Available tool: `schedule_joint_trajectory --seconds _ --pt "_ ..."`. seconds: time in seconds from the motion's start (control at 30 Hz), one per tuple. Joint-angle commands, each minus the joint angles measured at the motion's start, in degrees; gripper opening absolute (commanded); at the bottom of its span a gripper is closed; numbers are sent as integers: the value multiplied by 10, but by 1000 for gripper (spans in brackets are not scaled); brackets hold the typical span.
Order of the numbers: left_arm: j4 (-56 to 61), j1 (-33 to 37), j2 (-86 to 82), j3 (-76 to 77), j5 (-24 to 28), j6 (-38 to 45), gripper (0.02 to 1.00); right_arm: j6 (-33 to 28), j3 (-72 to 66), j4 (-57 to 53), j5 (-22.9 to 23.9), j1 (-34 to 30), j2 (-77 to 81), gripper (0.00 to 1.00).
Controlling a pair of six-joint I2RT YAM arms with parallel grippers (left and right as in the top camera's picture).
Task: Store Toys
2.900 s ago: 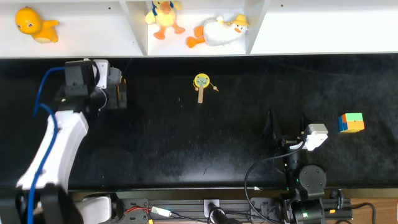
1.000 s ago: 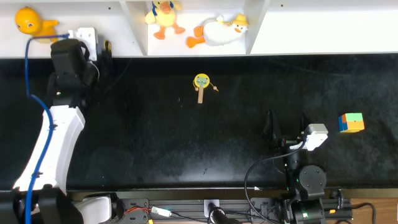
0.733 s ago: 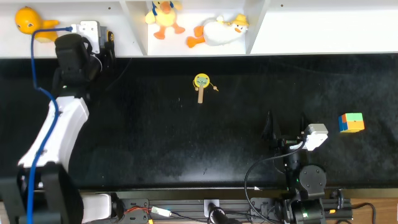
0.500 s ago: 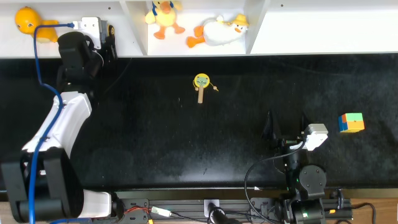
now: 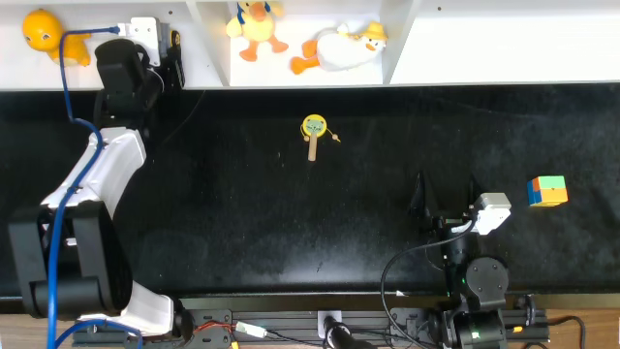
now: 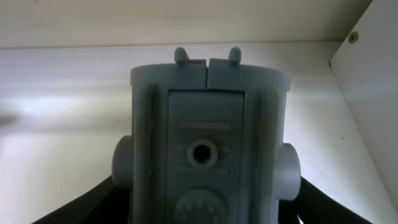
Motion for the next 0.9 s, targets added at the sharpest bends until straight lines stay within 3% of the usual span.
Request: schedule_joint_trajectory --seconds 0.03,0.17,0.2,0.57,0.9 --pt "-6 -3 4 18 10 3 700 -4 -8 2 -4 3 -5 996" --pt "-16 -3 4 19 10 2 972 -4 -8 2 -4 3 -5 996" --pt "-17 -3 4 19 11 2 998 -4 -8 2 -4 3 -5 996" --pt "-52 -4 -30 22 15 3 998 -4 -8 2 -4 3 -5 996" --pt "-224 -4 -179 22 13 3 998 -4 -8 2 -4 3 -5 996"
